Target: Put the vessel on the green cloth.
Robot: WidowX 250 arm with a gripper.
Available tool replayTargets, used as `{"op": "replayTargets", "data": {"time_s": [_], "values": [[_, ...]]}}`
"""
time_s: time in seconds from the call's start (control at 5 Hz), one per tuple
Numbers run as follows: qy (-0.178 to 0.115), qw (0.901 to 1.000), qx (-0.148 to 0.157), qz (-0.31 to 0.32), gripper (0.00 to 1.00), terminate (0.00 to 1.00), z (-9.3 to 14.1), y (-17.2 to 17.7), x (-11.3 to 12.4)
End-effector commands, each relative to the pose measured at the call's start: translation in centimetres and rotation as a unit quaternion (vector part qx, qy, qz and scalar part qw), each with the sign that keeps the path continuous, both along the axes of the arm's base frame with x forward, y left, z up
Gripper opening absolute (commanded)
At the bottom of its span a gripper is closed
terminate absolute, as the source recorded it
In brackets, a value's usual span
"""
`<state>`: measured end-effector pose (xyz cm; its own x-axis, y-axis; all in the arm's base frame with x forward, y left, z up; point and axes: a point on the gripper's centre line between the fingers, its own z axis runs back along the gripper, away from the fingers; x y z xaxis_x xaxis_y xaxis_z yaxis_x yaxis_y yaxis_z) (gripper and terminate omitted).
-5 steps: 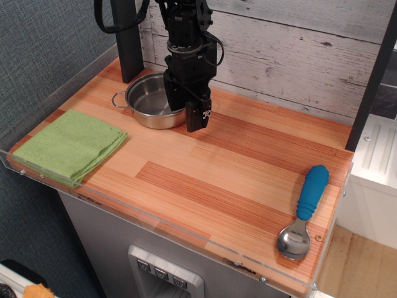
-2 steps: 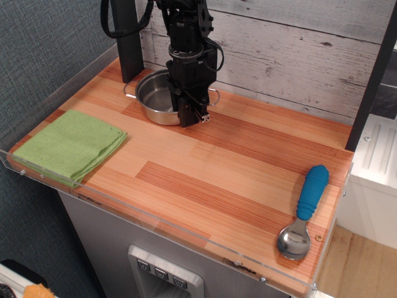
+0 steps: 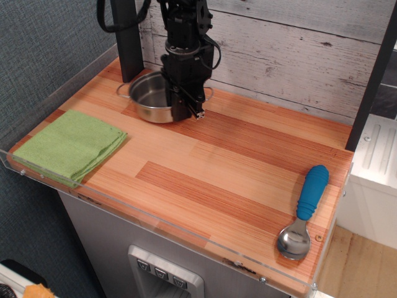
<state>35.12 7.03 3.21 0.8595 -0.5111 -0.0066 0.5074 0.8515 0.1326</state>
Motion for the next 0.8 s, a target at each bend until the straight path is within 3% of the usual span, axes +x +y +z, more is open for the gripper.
{"op": "replayTargets", "data": {"time_s": [0.0, 0.2, 0.6], "values": [[-0.047, 0.998, 0.037, 0.018, 0.0, 0.0, 5.1, 0.0, -1.1], [-0.039, 0.9965, 0.06, 0.043, 0.0, 0.0, 5.5, 0.2, -2.4], [-0.045, 0.9907, 0.063, 0.112, 0.0, 0.0, 5.0, 2.3, -6.4]]}}
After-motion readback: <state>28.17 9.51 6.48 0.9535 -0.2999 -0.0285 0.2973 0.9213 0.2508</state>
